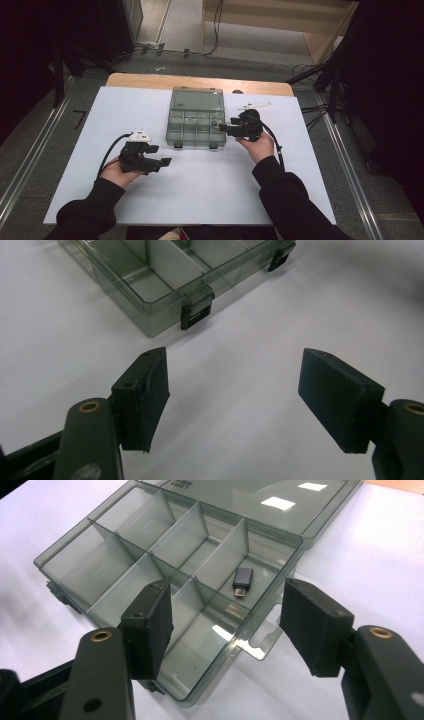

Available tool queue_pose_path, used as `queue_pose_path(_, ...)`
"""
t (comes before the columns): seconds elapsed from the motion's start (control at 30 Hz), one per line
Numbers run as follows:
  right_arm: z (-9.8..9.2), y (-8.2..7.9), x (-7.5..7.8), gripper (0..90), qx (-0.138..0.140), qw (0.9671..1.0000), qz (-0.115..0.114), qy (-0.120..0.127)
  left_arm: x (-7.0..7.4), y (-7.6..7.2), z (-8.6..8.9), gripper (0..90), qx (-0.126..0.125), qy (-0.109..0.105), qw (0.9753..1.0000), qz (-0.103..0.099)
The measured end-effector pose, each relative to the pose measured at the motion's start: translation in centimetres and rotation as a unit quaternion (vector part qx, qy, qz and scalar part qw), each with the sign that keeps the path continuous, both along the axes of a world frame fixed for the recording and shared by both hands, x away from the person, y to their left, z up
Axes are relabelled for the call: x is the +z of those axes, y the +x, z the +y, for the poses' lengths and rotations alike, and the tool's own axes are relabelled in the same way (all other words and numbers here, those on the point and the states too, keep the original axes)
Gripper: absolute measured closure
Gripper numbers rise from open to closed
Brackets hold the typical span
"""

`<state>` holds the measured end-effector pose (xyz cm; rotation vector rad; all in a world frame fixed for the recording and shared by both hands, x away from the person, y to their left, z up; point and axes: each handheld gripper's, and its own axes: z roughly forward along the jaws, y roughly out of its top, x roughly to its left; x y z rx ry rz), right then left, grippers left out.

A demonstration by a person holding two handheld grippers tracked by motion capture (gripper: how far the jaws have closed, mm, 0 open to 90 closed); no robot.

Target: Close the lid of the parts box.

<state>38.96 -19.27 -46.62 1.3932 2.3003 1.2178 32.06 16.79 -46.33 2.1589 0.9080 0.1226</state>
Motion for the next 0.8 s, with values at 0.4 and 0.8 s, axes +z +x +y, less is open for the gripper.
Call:
queue_pose_path(0.4, -0.4, -0.6, -0.1, 35.6, -0.001, 1.0000, 0.003, 0.001, 0.1, 0.8, -0.1, 29.0, 0.016, -0.004, 0.9999, 0.002)
queue_pose_path(0.8, -0.1, -0.9, -0.1, 35.7, 0.006, 1.0000, 0.002, 0.005, 0.2, 1.4, 0.0, 28.9, 0.033, -0.011, 0.9994, -0.002)
